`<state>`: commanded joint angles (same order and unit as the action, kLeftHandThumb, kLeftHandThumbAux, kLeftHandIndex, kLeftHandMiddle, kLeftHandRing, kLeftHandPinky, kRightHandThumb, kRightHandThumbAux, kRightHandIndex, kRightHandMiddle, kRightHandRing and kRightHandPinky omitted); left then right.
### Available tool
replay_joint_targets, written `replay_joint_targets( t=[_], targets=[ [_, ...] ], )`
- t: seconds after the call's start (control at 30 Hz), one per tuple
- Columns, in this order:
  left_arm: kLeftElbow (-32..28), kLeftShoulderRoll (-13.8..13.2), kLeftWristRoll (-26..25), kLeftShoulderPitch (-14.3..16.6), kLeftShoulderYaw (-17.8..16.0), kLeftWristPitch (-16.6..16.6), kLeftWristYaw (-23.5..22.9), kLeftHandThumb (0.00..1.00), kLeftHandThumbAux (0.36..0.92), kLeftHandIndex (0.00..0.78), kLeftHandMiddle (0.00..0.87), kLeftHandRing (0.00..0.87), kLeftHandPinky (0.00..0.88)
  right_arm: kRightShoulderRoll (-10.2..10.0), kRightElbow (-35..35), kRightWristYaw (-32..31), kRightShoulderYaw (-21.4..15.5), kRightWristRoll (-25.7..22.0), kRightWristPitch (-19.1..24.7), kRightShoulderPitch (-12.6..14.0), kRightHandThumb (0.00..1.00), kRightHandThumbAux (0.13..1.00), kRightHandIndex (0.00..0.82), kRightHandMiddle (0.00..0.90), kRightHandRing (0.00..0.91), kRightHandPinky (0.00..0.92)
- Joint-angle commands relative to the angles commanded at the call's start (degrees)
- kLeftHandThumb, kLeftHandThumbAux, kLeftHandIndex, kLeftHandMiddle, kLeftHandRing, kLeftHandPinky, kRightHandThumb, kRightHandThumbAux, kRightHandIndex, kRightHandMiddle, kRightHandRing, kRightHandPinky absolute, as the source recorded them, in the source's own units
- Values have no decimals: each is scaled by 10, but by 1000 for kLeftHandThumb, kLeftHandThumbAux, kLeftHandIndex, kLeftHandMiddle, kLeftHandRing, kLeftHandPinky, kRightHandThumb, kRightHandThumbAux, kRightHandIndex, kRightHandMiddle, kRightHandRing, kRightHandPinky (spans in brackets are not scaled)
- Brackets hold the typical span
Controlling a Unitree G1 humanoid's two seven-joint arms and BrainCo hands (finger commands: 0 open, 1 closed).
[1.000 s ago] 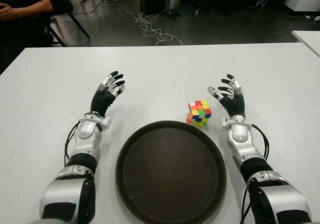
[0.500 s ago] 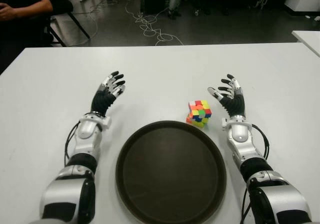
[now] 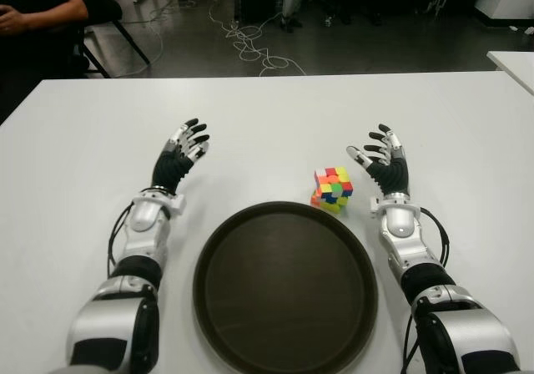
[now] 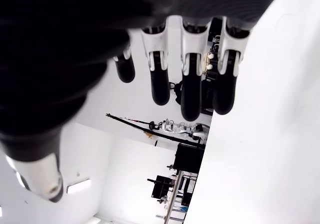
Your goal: Pick up the Rubik's Cube and put it in the plate
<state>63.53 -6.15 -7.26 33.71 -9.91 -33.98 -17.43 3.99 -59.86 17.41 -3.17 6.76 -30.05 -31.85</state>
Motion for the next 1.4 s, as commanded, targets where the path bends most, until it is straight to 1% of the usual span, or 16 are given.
replay_joint_targets(
  t=[0.17, 0.43, 0.57, 0.7, 1.03, 1.4],
  targets=[
    [0, -1, 1, 1, 1, 2, 2, 41, 637, 90, 162, 135, 107, 0, -1, 0, 0, -1, -2, -1, 81, 615, 132, 225, 284, 345],
    [1, -1, 2, 1, 1, 0, 3, 43, 654, 97, 166, 131, 107, -1, -1, -4, -1, -3, -1, -2, 75, 618, 138, 229, 281, 338],
    [2, -1, 1, 1, 1, 1, 0, 41, 659, 88, 157, 123, 97, -2, 0, -3, -1, -3, 2, -2, 77, 622, 139, 231, 282, 343],
    [2, -1, -1, 1, 0, 1, -5, 34, 652, 80, 148, 119, 101, -1, 0, 1, 1, 1, 5, -3, 75, 621, 141, 231, 282, 337],
    [2, 0, -2, 2, -2, -1, -5, 28, 638, 92, 157, 134, 109, 1, -5, -3, 2, 1, 5, -3, 65, 613, 136, 224, 279, 340],
    [1, 1, -5, 2, -4, -1, -8, 39, 648, 91, 164, 138, 109, 0, -1, -2, 1, 0, 6, -3, 65, 622, 126, 220, 280, 343]
  ],
)
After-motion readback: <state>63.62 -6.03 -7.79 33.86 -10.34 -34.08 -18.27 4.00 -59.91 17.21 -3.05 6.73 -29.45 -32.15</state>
